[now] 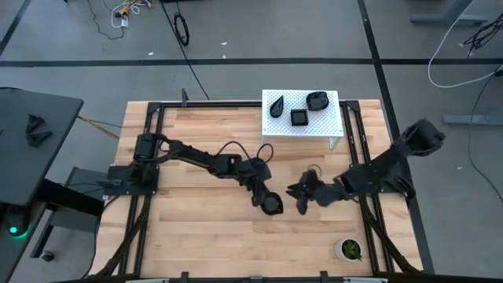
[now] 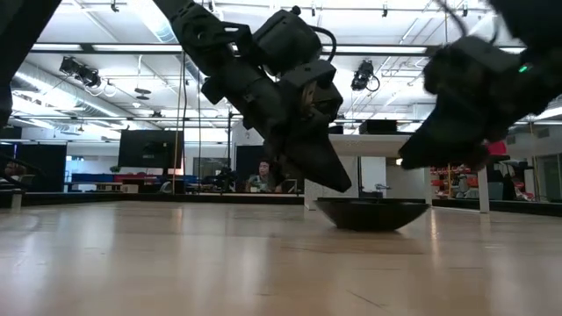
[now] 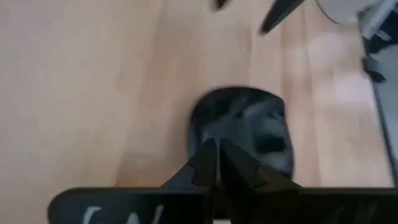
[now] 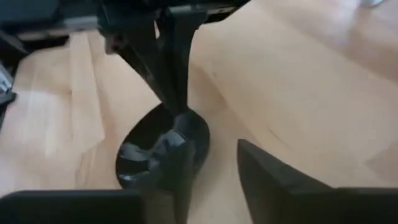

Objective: Pick & Place Mini shaped plates
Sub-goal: Stack the black leaf shaped plate on the stacked black leaf shaped plates on the shelf

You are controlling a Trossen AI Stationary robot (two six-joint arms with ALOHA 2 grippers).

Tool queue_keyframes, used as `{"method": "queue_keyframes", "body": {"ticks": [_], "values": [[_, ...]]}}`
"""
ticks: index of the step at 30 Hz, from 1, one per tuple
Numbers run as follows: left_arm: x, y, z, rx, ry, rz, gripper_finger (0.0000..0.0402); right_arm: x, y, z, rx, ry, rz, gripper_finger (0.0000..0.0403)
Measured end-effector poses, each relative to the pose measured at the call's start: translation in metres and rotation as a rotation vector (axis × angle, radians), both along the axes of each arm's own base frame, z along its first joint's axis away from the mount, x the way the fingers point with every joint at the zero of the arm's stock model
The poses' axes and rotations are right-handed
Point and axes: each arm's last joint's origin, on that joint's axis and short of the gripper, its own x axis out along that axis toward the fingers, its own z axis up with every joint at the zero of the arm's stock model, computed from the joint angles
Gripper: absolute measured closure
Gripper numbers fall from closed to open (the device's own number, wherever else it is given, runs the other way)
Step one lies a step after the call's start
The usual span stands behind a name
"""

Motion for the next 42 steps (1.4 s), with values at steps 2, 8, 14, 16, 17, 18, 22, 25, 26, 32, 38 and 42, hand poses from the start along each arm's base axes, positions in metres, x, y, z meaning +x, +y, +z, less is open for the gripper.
{"method": "queue_keyframes", "body": {"ticks": [2, 8, 14, 16, 17, 18, 22, 25, 26, 32, 38, 42], "values": [[-0.002, -0.001, 0.002, -0.031, 0.019, -0.034, 0.0376, 0.009, -0.003, -0.007, 0.021, 0.001, 0.034, 0.0257], [-0.027, -0.007, 0.031, -0.076, 0.156, -0.095, 0.0376, 0.047, -0.002, -0.018, -0.032, 0.053, 0.15, 0.0212], [-0.073, -0.043, 0.058, 0.206, 0.337, -0.049, 0.0376, 0.09, -0.009, -0.017, -0.181, 0.209, 0.169, 0.0214], [-0.089, -0.06, 0.058, 0.288, 0.342, -0.014, 0.0376, 0.096, -0.013, -0.016, -0.223, 0.276, 0.181, 0.0217], [-0.097, -0.069, 0.056, 0.316, 0.341, -0.001, 0.0376, 0.1, -0.014, -0.015, -0.238, 0.298, 0.196, 0.0219], [-0.105, -0.078, 0.054, 0.339, 0.343, 0.007, 0.0376, 0.101, -0.016, -0.014, -0.251, 0.321, 0.219, 0.022], [-0.134, -0.108, 0.035, 0.38, 0.307, 0.041, 0.0376, 0.104, -0.02, -0.013, -0.225, 0.346, 0.38, 0.0226], [-0.148, -0.124, 0.02, 0.409, 0.218, 0.025, 0.0376, 0.105, -0.023, -0.012, -0.184, 0.331, 0.44, 0.0238], [-0.151, -0.127, 0.016, 0.415, 0.2, 0.008, 0.0376, 0.106, -0.024, -0.012, -0.18, 0.329, 0.441, 0.0245], [-0.159, -0.127, 0.005, 0.385, 0.194, 0.033, 0.0376, 0.106, -0.024, -0.012, -0.171, 0.323, 0.439, 0.031], [-0.163, -0.134, 0.005, 0.351, 0.19, 0.061, 0.0376, 0.106, -0.023, -0.009, -0.154, 0.315, 0.428, 0.0392], [-0.167, -0.14, 0.006, 0.381, 0.159, 0.09, 0.0376, 0.106, -0.023, 0.006, -0.094, 0.236, 0.375, 0.0392]]}}
